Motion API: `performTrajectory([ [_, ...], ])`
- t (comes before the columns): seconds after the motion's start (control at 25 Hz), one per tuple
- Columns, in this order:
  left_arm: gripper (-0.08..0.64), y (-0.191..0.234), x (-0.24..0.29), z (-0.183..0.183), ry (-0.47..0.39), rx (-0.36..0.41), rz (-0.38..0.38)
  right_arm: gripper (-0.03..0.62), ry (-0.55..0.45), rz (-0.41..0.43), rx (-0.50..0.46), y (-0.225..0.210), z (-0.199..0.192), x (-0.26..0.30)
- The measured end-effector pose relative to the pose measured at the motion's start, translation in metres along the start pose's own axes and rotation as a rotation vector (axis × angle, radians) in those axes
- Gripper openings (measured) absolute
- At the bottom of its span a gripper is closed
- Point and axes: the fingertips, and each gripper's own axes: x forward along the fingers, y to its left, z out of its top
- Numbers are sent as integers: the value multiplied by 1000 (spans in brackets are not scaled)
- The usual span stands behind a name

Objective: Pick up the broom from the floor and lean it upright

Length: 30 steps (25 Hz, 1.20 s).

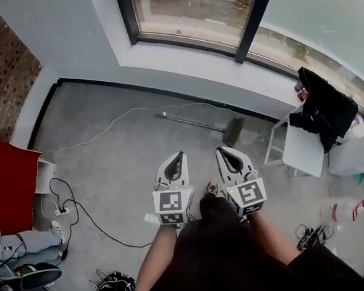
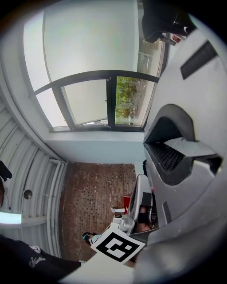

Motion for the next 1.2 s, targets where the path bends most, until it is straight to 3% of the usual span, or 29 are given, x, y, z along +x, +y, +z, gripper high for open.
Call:
performTrajectory([
  [0.32,6,16,72,14,37,3,17,8,2,6,-6,-62,-7,64],
  [0.68,6,38,159,6,143,20,47,8,50,77,-18,-122,-22,137],
  [0.96,6,61,217,-11,191,43,79,8,107,131,6,-165,-55,198],
  [1.2,6,86,266,-45,206,60,80,8,136,179,-32,-183,-110,250],
])
